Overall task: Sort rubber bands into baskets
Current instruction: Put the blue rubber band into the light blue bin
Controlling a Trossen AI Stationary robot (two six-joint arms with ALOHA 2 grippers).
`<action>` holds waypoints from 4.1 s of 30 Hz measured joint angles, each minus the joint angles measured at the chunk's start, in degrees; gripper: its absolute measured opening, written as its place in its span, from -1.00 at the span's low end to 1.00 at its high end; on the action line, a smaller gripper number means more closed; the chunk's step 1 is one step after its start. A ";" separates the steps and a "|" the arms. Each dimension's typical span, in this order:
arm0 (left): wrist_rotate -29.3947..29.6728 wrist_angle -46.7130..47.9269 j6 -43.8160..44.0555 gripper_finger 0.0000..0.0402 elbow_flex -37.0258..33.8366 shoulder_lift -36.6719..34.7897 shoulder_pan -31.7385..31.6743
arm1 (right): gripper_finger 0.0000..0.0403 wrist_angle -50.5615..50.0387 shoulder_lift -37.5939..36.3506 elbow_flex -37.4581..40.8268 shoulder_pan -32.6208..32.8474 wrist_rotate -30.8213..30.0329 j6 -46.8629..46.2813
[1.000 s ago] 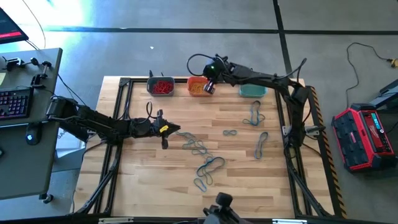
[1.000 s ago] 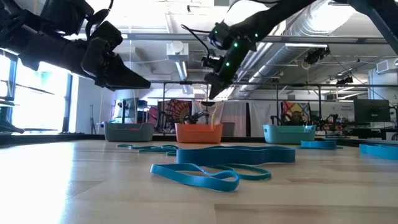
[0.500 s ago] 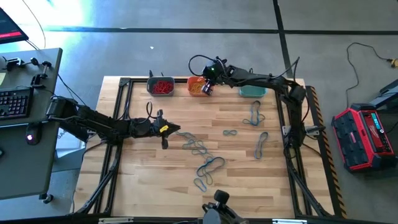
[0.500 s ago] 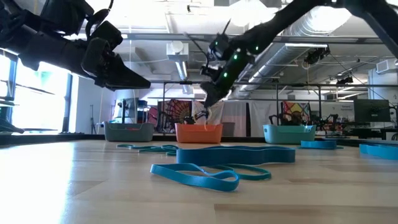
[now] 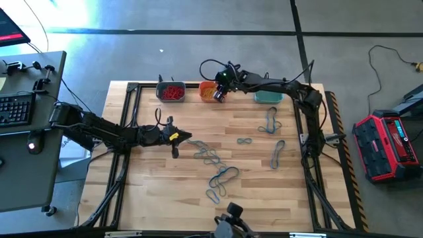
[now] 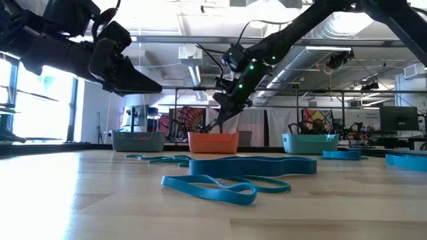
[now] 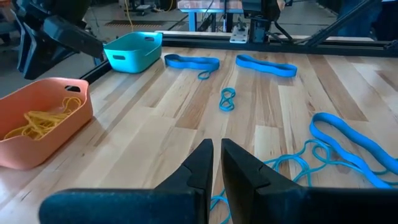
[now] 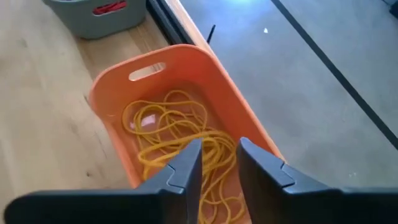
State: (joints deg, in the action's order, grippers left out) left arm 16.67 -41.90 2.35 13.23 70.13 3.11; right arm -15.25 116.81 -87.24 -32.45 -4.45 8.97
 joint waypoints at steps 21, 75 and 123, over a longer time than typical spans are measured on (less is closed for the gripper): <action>0.00 -1.28 -0.98 -0.95 0.37 0.00 -0.26 | -1.00 12.30 -4.51 7.68 10.59 0.17 -2.19; -7.40 39.34 -2.51 -0.84 20.90 22.60 -5.75 | -1.00 25.71 -35.80 49.13 37.36 -25.77 -19.45; -16.06 2.16 2.10 -1.00 20.72 7.48 -7.28 | -0.20 73.20 -17.79 44.74 35.06 -4.24 -7.48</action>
State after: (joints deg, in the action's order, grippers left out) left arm 0.60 -39.74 4.45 33.95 77.60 -4.16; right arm 57.95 99.02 -42.50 2.61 -8.68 1.49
